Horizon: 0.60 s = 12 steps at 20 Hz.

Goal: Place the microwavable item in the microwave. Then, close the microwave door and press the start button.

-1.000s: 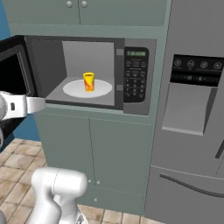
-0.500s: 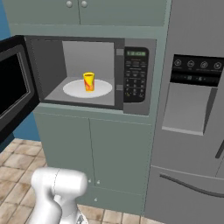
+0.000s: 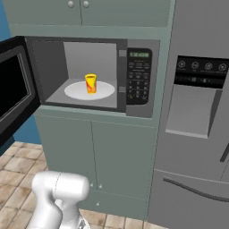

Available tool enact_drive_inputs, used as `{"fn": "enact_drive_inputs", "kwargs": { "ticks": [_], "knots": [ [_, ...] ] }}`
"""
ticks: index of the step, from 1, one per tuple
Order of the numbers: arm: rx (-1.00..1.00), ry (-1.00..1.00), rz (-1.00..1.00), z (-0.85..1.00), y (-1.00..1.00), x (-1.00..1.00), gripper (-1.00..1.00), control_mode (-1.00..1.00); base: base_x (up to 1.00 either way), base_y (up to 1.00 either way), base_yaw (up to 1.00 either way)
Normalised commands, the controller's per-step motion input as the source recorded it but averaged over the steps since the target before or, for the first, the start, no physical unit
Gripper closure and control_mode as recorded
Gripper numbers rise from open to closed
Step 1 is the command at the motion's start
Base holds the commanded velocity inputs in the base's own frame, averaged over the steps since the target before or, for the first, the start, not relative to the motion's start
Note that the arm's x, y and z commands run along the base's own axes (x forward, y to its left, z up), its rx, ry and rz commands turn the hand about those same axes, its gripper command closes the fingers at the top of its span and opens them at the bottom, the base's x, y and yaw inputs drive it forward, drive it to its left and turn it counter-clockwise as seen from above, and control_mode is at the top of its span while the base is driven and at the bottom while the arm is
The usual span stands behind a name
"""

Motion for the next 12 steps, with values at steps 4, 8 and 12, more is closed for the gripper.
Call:
{"fn": "enact_drive_inputs", "kwargs": {
  "ticks": [4, 8, 12],
  "knots": [
    [-0.35, 0.00, 0.08, -0.50, 0.86, 0.05, -1.00, -1.00, 0.00, 0.00, 0.00],
    [-0.33, 0.00, 0.06, -0.71, 0.98, 0.21, -1.00, -1.00, 0.00, 0.00, 0.00],
    [-0.36, -0.01, 0.03, -0.67, 1.00, 0.19, -1.00, -1.00, 0.00, 0.00, 0.00]
  ]
}}
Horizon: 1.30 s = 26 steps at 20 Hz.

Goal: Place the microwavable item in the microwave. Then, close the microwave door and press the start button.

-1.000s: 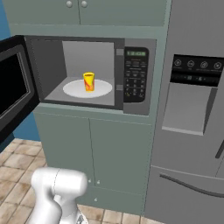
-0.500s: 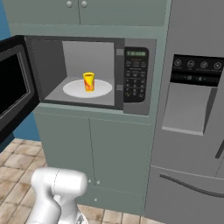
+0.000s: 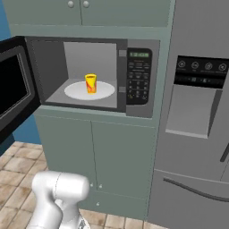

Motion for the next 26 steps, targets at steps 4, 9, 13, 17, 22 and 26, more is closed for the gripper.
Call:
{"fn": "enact_drive_inputs", "kwargs": {
  "ticks": [4, 9, 13, 17, 22, 26],
  "knots": [
    [-0.35, 0.00, 0.02, -0.62, 1.00, 0.19, -1.00, -1.00, 0.00, 0.00, 0.00],
    [-0.34, -0.05, 0.01, -0.31, 0.97, 0.02, -1.00, -1.00, 0.00, 0.00, 0.00],
    [-0.36, -0.26, 0.00, -0.02, 0.97, -0.33, -1.00, -1.00, 0.00, 0.00, 0.00],
    [-0.28, -0.22, 0.01, -0.15, 0.98, -0.33, -1.00, -1.00, 0.00, 0.00, 0.00],
    [-0.15, 0.07, 0.02, -0.50, 1.00, 0.39, -1.00, -1.00, 0.00, 0.00, 0.00],
    [-0.11, 0.21, 0.00, -0.51, 1.00, 0.99, -1.00, -1.00, 0.00, 0.00, 0.00]
  ]
}}
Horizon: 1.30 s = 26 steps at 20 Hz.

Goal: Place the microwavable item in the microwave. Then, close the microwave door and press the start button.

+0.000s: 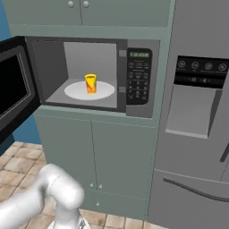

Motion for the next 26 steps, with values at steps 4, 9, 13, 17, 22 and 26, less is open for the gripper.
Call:
{"fn": "enact_drive_inputs", "kwargs": {
  "ticks": [4, 9, 13, 17, 22, 26],
  "knots": [
    [-0.11, 0.23, 0.03, -0.55, 0.58, 1.00, -1.00, -1.00, 0.00, 0.00, 0.00],
    [-0.05, 0.14, 0.02, -0.56, 0.06, 0.98, -1.00, -1.00, 0.00, 0.00, 0.00],
    [0.00, 0.04, 0.00, -0.24, -0.29, 0.55, -1.00, -1.00, 0.00, 0.00, 0.00],
    [0.00, 0.02, 0.00, -0.02, -0.91, 0.11, -1.00, -1.00, 0.00, 0.00, 0.00],
    [0.02, 0.05, 0.00, -0.05, -1.00, 0.29, -1.00, -1.00, 0.00, 0.00, 0.00],
    [0.08, 0.03, 0.00, 0.00, -1.00, 0.32, -1.00, -1.00, 0.00, 0.00, 0.00]
  ]
}}
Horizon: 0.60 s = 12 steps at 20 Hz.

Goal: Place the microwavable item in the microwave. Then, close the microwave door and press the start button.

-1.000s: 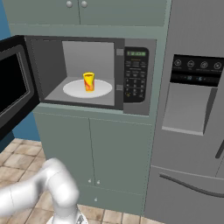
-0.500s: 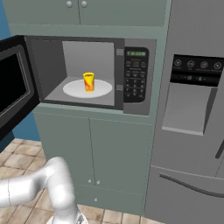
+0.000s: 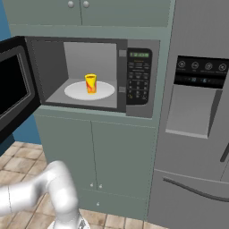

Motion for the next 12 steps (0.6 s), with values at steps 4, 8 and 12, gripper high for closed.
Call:
{"fn": "enact_drive_inputs", "kwargs": {
  "ticks": [4, 8, 12],
  "knots": [
    [0.09, 0.01, 0.00, 0.00, -1.00, 0.14, -1.00, -1.00, 0.00, 0.00, 0.00],
    [0.10, 0.00, 0.00, 0.00, -1.00, 0.00, -1.00, -1.00, 0.00, 0.00, 0.00],
    [0.11, 0.00, 0.00, 0.00, -1.00, 0.00, -1.00, -1.00, 0.00, 0.00, 0.00]
  ]
}}
